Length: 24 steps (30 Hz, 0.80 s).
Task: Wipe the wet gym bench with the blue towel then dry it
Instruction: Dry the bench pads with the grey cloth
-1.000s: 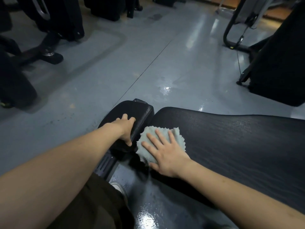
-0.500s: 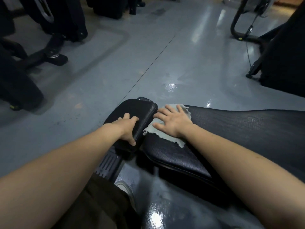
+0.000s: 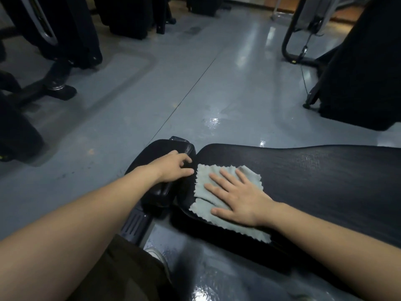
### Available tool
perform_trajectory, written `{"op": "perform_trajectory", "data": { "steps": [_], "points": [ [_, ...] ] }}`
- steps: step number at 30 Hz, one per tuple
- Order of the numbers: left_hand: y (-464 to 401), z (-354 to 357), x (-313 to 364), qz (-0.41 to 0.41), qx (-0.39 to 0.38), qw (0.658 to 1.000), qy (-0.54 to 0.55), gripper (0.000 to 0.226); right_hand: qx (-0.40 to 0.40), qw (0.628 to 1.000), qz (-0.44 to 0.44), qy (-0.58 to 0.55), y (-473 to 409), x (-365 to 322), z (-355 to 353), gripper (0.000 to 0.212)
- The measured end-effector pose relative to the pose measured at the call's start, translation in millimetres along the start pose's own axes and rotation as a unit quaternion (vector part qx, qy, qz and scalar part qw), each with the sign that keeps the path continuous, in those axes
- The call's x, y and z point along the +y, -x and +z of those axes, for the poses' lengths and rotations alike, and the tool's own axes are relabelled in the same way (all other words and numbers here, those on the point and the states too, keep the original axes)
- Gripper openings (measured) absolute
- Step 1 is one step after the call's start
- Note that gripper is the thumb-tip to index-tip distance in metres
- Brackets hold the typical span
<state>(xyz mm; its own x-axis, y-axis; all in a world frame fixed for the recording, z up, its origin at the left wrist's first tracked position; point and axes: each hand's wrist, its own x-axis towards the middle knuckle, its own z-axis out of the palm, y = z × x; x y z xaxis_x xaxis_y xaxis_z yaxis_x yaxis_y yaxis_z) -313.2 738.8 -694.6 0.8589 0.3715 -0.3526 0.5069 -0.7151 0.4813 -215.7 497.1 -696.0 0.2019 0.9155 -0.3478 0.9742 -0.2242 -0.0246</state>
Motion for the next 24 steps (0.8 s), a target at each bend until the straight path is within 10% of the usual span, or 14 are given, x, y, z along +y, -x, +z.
{"op": "perform_trajectory", "data": {
  "steps": [7, 24],
  "points": [
    [-7, 13, 18, 0.033, 0.009, 0.997, 0.065, 0.052, 0.148, 0.981, 0.114, -0.055, 2, 40, -32, 0.058],
    [8, -1, 14, 0.064, -0.012, 0.997, 0.043, 0.016, 0.128, 0.963, 0.165, -0.173, -19, 43, -39, 0.005]
  ]
}}
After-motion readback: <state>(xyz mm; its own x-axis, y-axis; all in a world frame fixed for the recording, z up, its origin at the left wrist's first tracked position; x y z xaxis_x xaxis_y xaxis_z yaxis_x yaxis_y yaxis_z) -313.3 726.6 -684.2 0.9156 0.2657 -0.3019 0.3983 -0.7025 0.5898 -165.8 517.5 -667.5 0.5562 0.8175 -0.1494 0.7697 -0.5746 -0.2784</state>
